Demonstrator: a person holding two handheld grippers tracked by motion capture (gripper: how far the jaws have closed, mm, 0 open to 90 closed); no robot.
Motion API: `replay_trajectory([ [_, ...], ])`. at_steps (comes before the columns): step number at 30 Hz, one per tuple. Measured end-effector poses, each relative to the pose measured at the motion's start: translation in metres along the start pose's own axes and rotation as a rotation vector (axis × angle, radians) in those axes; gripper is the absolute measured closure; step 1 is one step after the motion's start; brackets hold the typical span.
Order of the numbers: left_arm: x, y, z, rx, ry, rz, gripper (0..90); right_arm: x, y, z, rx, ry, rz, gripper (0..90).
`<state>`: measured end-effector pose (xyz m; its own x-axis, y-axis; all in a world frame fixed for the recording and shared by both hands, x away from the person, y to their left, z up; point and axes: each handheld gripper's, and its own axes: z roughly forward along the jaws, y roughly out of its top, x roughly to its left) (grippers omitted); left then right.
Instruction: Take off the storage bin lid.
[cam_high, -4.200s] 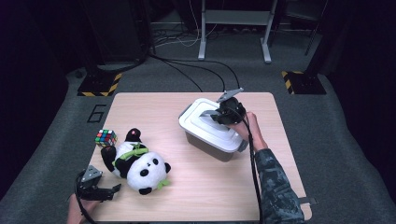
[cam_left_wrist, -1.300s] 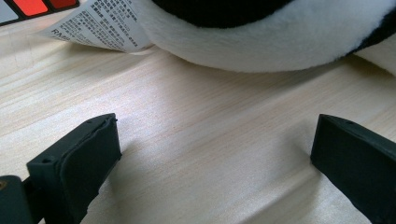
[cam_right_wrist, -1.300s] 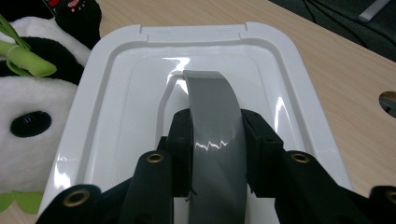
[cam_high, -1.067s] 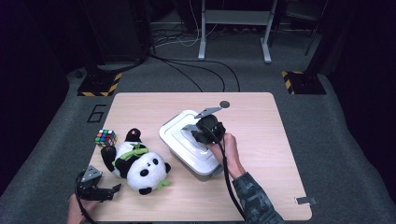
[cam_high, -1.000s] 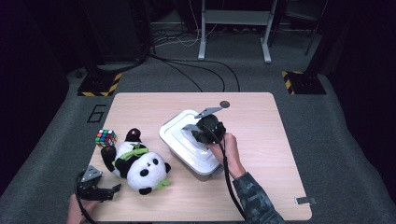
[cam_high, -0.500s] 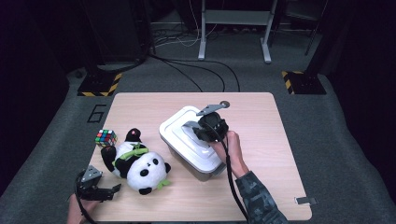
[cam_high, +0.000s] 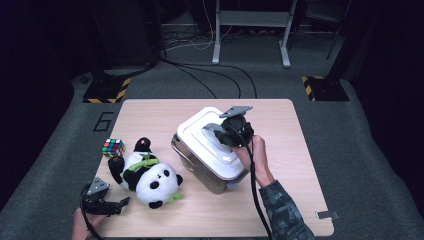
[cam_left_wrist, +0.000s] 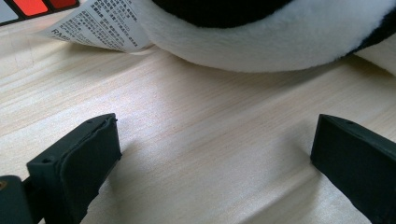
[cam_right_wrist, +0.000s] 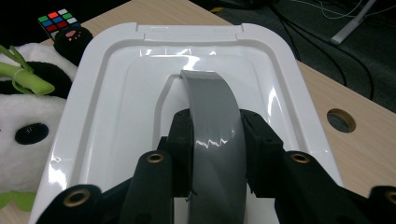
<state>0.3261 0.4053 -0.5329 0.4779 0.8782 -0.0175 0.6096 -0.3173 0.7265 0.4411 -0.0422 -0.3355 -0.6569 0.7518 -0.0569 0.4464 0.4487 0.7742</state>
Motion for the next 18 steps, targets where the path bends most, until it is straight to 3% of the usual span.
replay_trajectory([
  [18,0.0,0.0,0.0,0.0,0.001,-0.001,1.4,-0.028,0.003,-0.029,-0.037,-0.059,0.023,66.9],
])
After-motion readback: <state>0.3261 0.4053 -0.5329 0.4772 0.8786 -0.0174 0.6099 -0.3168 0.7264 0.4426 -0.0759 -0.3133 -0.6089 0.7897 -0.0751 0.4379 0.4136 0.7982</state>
